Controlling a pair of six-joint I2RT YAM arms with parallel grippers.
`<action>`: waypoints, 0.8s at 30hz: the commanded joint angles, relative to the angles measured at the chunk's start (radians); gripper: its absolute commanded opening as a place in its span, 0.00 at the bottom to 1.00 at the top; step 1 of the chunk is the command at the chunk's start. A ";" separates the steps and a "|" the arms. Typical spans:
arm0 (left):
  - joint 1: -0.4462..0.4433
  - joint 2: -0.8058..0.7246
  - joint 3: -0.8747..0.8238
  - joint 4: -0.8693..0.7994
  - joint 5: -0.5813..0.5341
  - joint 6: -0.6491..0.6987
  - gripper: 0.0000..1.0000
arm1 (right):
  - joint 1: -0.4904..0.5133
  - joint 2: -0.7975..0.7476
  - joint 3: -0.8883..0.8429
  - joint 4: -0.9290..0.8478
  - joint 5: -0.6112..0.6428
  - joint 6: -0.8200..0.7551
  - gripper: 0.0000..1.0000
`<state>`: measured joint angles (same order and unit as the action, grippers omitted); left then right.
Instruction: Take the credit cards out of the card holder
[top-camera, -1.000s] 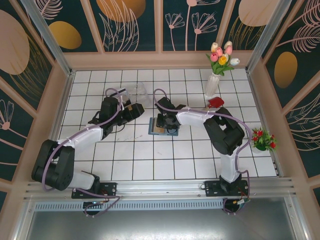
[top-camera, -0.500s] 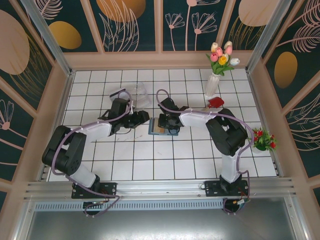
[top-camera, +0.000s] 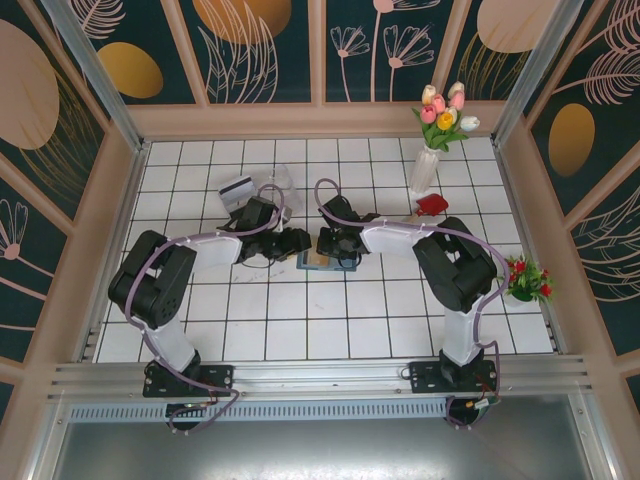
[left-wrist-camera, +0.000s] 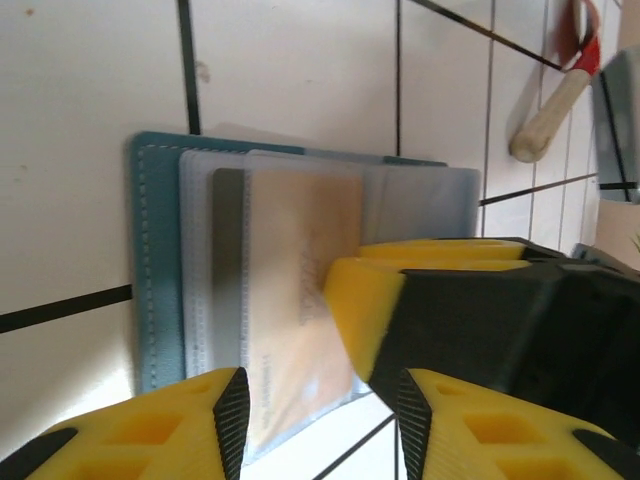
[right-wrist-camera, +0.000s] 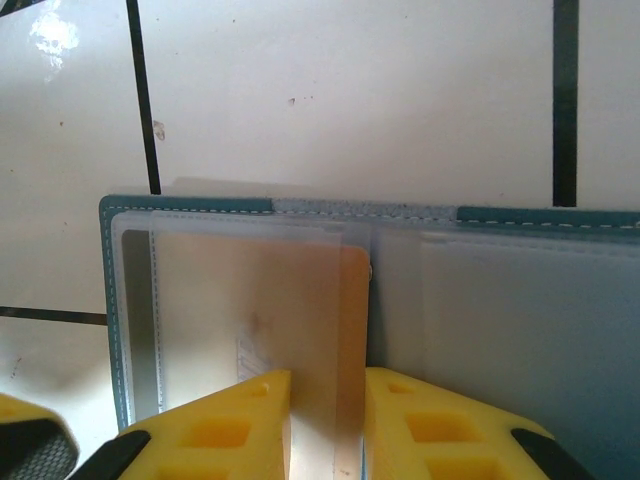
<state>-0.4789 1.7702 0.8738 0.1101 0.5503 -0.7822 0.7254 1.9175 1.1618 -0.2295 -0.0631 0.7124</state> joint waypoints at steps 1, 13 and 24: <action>-0.003 0.026 0.021 -0.023 0.026 0.015 0.44 | -0.001 0.028 -0.044 -0.041 -0.018 -0.007 0.25; -0.003 0.047 0.014 -0.029 0.028 -0.001 0.31 | -0.005 0.028 -0.045 -0.036 -0.024 -0.005 0.25; -0.003 0.062 0.001 -0.067 0.021 0.012 0.36 | -0.011 0.022 -0.060 -0.015 -0.042 0.002 0.24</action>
<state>-0.4789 1.8095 0.8738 0.0891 0.5682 -0.7792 0.7162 1.9110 1.1439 -0.2058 -0.0837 0.7128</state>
